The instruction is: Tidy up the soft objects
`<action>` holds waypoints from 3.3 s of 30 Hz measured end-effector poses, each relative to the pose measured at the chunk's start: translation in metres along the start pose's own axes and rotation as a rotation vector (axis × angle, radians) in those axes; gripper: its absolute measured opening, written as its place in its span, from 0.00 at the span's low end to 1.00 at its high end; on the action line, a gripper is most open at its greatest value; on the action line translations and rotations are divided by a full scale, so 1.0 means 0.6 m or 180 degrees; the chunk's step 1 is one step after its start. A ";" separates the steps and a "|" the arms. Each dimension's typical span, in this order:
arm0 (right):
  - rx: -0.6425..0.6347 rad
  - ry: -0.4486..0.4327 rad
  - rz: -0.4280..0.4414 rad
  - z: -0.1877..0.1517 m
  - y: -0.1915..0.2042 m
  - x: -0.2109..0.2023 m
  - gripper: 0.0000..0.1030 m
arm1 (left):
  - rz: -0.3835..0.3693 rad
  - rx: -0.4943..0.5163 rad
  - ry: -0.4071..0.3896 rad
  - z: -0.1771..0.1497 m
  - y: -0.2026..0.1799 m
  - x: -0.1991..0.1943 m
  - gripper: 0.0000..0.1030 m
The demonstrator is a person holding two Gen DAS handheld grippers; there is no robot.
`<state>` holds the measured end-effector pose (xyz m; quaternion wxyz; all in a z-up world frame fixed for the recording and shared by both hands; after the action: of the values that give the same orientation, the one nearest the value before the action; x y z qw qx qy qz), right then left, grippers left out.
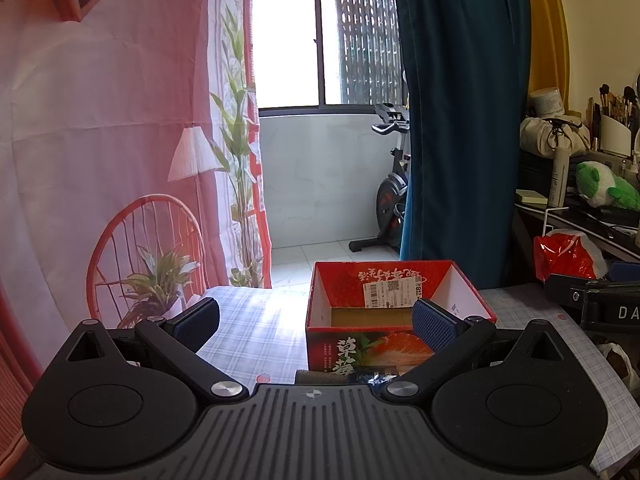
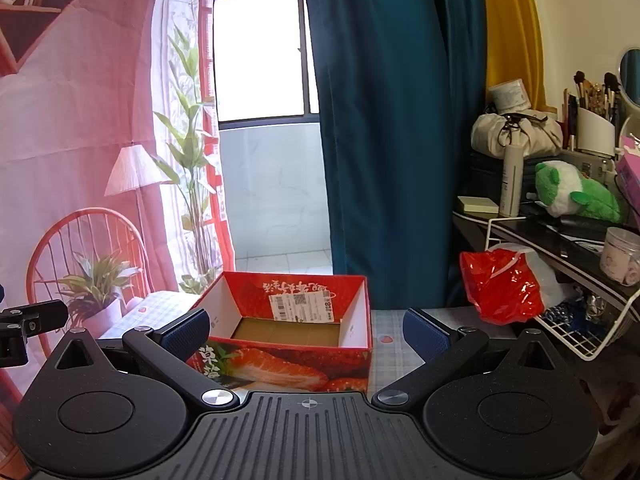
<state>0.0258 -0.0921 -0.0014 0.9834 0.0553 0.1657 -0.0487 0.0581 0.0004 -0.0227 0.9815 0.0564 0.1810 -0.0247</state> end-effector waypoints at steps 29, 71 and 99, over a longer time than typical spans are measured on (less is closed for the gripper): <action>-0.0005 -0.0011 0.0000 0.008 -0.008 -0.006 1.00 | 0.0003 0.0000 -0.0001 0.000 -0.001 0.000 1.00; 0.0335 -0.0020 0.0454 -0.134 -0.010 0.077 1.00 | 0.0039 0.0090 0.0209 -0.103 0.008 0.101 1.00; 0.0129 0.0636 0.0579 -0.270 0.016 0.144 0.67 | -0.0590 -0.0526 0.0789 -0.246 0.029 0.205 0.86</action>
<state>0.0561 -0.0689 -0.1814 0.9611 0.0945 0.2561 0.0430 0.1221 0.0321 -0.2019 0.9465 -0.0388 0.3066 -0.0930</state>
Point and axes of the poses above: each gripper's, at about its wrist camera, not at the fingertips, and x roughly the way its jaws point, y to its left, z to its top, the point moved 6 cm from there along x, roughly the way its jaws point, and after that the axes turned 1 degree about x, right-handed, at the moved point
